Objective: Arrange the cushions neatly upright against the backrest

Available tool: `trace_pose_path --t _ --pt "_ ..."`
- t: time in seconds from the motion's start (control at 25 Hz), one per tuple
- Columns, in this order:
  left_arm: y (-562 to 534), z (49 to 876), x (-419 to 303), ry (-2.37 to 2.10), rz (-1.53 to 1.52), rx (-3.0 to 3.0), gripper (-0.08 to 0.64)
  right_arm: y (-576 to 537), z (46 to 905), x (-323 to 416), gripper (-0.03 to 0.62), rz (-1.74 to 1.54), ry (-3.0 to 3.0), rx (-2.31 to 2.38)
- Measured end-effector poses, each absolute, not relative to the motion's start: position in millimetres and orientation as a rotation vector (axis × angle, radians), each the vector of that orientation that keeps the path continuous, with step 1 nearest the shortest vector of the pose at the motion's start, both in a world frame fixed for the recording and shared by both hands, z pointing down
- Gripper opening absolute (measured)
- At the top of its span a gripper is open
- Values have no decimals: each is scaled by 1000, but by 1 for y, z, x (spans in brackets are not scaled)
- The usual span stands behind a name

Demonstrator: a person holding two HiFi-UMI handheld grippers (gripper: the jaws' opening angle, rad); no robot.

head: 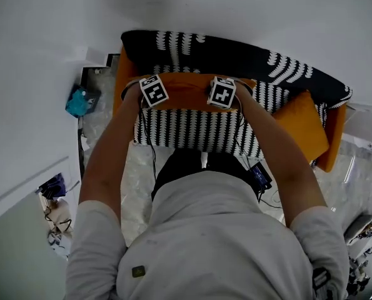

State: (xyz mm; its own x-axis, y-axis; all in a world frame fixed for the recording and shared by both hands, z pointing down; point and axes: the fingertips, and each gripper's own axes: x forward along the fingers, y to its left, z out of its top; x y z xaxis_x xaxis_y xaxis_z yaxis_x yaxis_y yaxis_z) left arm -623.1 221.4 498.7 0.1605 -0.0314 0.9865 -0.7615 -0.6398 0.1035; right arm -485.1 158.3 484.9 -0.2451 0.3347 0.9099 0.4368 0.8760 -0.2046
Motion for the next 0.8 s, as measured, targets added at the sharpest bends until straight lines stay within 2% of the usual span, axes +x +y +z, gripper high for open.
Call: trace_pose_path --t 0.8 --pt "134 575 -663 -639 1580 1915 23 92 562 -517 28 11 -1830 -445"
